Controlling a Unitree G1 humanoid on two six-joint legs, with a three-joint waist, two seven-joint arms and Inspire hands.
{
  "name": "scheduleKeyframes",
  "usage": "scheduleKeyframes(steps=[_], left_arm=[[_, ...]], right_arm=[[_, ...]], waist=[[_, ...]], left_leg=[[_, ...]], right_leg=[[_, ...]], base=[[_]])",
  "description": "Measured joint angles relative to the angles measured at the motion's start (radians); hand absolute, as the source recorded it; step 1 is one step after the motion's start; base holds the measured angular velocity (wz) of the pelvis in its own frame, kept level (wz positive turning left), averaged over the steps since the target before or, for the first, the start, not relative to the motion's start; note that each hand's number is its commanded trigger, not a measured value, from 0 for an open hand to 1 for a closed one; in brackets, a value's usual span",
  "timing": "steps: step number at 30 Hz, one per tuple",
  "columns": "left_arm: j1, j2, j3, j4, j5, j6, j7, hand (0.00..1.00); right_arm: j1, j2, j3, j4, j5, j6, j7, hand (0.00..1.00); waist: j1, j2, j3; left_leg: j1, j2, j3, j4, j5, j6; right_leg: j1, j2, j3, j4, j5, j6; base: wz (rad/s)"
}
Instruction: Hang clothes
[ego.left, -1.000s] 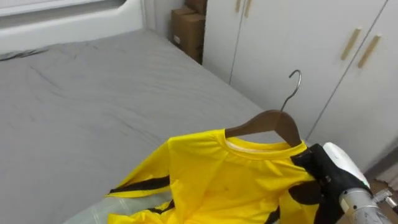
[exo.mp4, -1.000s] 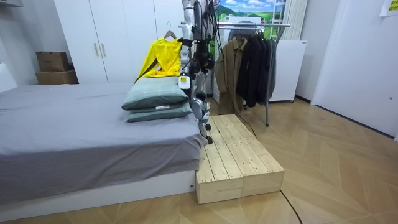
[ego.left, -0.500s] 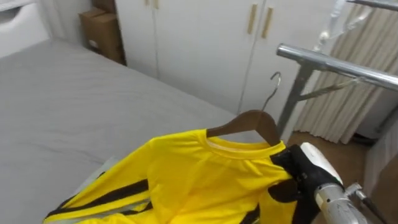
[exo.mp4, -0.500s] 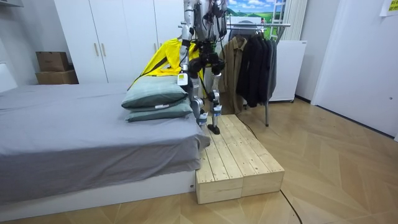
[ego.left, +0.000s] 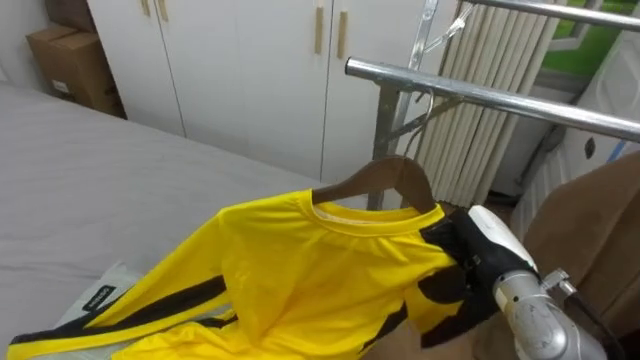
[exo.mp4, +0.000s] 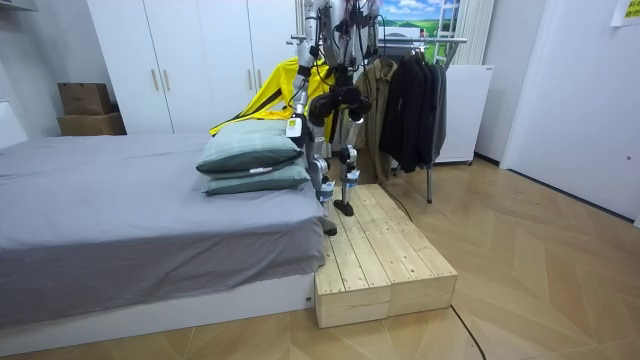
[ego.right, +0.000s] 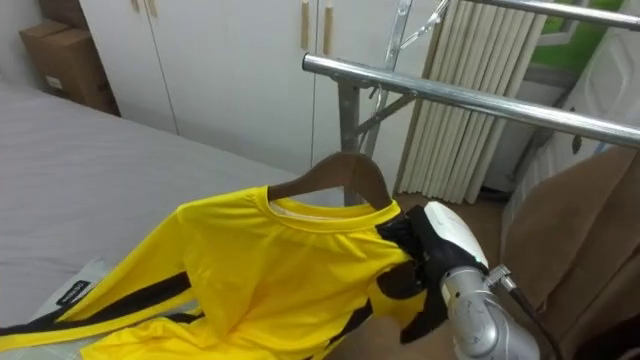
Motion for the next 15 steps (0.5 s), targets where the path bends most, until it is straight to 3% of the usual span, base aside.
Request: scheduleKeyframes(steps=[1,4,6,9,13,15], left_arm=[[0.000,0.000,-0.002,0.000,0.000,0.000,0.004,0.00],[0.012,-0.001,-0.006,0.001,-0.002,0.000,0.009,0.00],[0.034,-0.004,-0.006,0.001,-0.001,-0.001,0.002,0.00],[0.057,-0.017,-0.006,0.001,-0.001,-0.003,-0.014,0.00],[0.057,-0.019,0.001,0.001,-0.001,-0.002,-0.028,0.00],[0.057,-0.024,-0.001,0.007,-0.001,0.001,-0.031,0.00]], right_arm=[[0.000,0.000,0.000,-0.001,0.000,0.000,0.004,1.00],[0.000,-0.001,0.001,-0.013,0.001,-0.001,0.013,1.00],[0.000,-0.010,0.001,-0.018,0.000,-0.001,0.014,1.00],[0.003,-0.024,-0.001,-0.034,0.005,0.000,0.014,1.00],[0.028,-0.025,-0.020,-0.090,0.000,0.000,0.014,1.00],[0.034,-0.025,-0.020,-0.107,-0.011,-0.002,0.012,1.00]], waist=[[0.001,-0.001,0.0000],[0.010,-0.006,-0.0017],[0.033,-0.015,-0.0048],[0.021,-0.013,-0.0071],[0.015,-0.017,-0.0139],[0.019,-0.014,-0.0124]], left_leg=[[-0.001,-0.003,-0.010,-0.003,0.000,0.000],[-0.006,-0.042,-0.097,-0.022,0.001,0.027],[-0.006,-0.082,-0.142,-0.039,0.014,0.048],[-0.015,-0.099,-0.179,-0.041,0.014,0.050],[-0.026,-0.107,-0.174,-0.037,0.006,0.063],[-0.027,-0.111,-0.163,-0.027,0.000,0.073]], right_leg=[[0.000,0.006,0.008,-0.006,0.006,-0.001],[-0.001,0.030,0.054,-0.036,0.036,-0.008],[-0.011,0.042,0.112,-0.039,0.052,-0.008],[-0.015,0.048,0.139,-0.058,0.074,0.009],[-0.013,0.050,0.143,-0.087,0.112,0.014],[-0.013,0.046,0.149,-0.083,0.121,0.020]], base=[[-0.34],[-0.49],[-0.69],[-0.36],[-0.10],[-0.13]])
